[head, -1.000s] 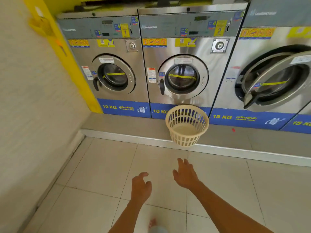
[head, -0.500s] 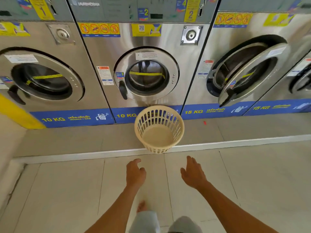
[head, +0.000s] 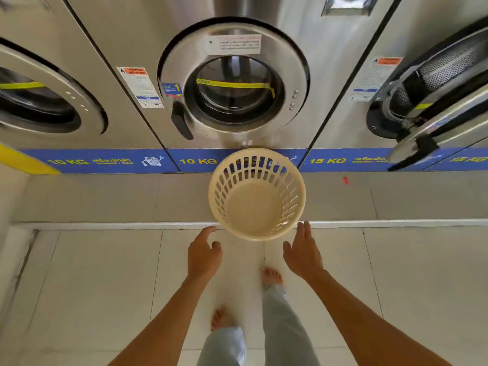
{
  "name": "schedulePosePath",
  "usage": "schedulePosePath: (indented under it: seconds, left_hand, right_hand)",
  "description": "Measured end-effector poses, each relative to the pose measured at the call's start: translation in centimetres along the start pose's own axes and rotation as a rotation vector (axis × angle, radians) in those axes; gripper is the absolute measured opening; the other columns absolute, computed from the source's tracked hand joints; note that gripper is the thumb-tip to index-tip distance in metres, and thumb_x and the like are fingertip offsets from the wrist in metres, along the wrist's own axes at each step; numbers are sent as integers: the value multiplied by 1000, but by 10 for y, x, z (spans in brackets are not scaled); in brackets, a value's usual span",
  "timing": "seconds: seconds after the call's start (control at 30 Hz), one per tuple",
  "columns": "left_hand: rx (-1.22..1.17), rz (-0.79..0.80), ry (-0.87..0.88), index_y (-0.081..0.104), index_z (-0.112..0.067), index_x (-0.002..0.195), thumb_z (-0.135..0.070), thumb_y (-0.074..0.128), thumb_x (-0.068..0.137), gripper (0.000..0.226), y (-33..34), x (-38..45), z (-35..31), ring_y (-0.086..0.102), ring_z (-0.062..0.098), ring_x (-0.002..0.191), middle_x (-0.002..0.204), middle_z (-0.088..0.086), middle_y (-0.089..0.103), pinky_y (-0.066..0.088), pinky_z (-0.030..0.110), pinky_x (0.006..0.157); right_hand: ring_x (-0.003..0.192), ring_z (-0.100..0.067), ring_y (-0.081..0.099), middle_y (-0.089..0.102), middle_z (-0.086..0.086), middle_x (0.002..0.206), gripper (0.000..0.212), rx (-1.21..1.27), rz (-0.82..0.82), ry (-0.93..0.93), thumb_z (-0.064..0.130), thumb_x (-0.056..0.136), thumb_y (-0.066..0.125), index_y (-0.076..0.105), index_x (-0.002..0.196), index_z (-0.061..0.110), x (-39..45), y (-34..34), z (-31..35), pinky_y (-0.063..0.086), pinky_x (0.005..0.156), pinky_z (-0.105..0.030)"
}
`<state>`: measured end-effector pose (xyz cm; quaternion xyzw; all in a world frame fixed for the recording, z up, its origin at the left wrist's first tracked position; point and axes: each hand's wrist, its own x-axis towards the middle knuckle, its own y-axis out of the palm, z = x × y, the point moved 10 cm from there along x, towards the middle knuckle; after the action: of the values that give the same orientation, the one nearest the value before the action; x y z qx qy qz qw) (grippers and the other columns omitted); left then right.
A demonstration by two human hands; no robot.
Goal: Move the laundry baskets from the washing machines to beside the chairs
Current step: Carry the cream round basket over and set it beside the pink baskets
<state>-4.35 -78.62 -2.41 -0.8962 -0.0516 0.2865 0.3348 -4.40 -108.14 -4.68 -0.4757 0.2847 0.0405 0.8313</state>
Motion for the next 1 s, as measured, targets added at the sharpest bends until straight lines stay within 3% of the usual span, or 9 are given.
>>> schedulePosePath:
  seconds: [0.1, 0.17, 0.23, 0.4, 0.53, 0.67, 0.8, 0.9, 1.0]
  left_hand:
    - [28, -36, -66, 54, -27, 137, -16, 50, 93, 46, 32, 30, 12, 62, 10, 81, 119, 2, 70, 46, 23, 84]
    - [61, -21, -96, 51, -21, 142, -17, 50, 94, 48, 63, 54, 17, 65, 22, 104, 130, 8, 65, 48, 32, 99]
    - [101, -8, -137, 47, -18, 146, -19, 49, 96, 49, 92, 78, 24, 50, 32, 132, 149, 15, 47, 36, 43, 114]
    - [95, -68, -274, 38, -24, 150, -22, 50, 97, 55, 140, 127, 52, 33, 37, 143, 160, 19, 26, 28, 46, 116]
    - [104, -111, -250, 41, -20, 145, -12, 53, 94, 53, 163, 156, 60, 50, 35, 127, 145, 12, 39, 45, 42, 101]
    - [73, -142, -323, 39, -23, 145, -4, 56, 89, 62, 177, 170, 74, 52, 36, 121, 149, 12, 30, 48, 42, 96]
    - [52, -159, -421, 35, -29, 148, -4, 57, 89, 68, 187, 178, 86, 57, 35, 101, 141, 15, 34, 51, 38, 82]
    - [8, -210, -445, 32, -36, 149, -2, 55, 88, 74, 188, 179, 90, 49, 26, 86, 131, 14, 40, 45, 33, 72]
    - [-41, -213, -436, 14, -47, 151, -1, 54, 87, 89, 188, 179, 91, 46, 23, 80, 126, 12, 40, 43, 34, 67]
  right_hand:
    - [136, -37, 46, 13, -7, 168, 69, 4, 38, -22, 26, 98, 56, 21, 156, 12, 52, 13, -6, 45, 103, -51]
    - [133, -39, 48, 14, -6, 167, 62, 6, 42, -1, 27, 99, 52, 25, 153, 14, 86, 17, -16, 47, 101, -53]
    - [130, -42, 49, 12, -7, 167, 60, 2, 39, 14, 28, 99, 51, 26, 152, 15, 119, 23, -28, 48, 98, -53]
    - [137, -44, 40, 0, -10, 169, 70, -34, 13, 49, 33, 99, 55, 20, 157, 17, 191, 42, -54, 46, 102, -54]
    - [140, -43, 38, -4, -6, 169, 72, -10, -36, 95, 28, 99, 56, 16, 159, 19, 229, 54, -72, 44, 104, -54]
    - [143, -38, 38, -9, -7, 169, 78, 3, -50, 86, 19, 96, 62, 16, 159, 23, 252, 65, -76, 47, 102, -49]
    - [112, -33, 60, -3, -4, 167, 86, 3, -77, 109, 4, 88, 68, 23, 156, 29, 265, 73, -83, 57, 85, -43]
    - [87, -24, 55, 9, -7, 162, 92, -16, -89, 85, -1, 84, 69, 22, 157, 31, 271, 75, -85, 57, 75, -40]
    - [80, -23, 52, 21, -8, 154, 96, 0, -90, 92, -1, 83, 67, 17, 157, 34, 273, 74, -87, 55, 69, -37]
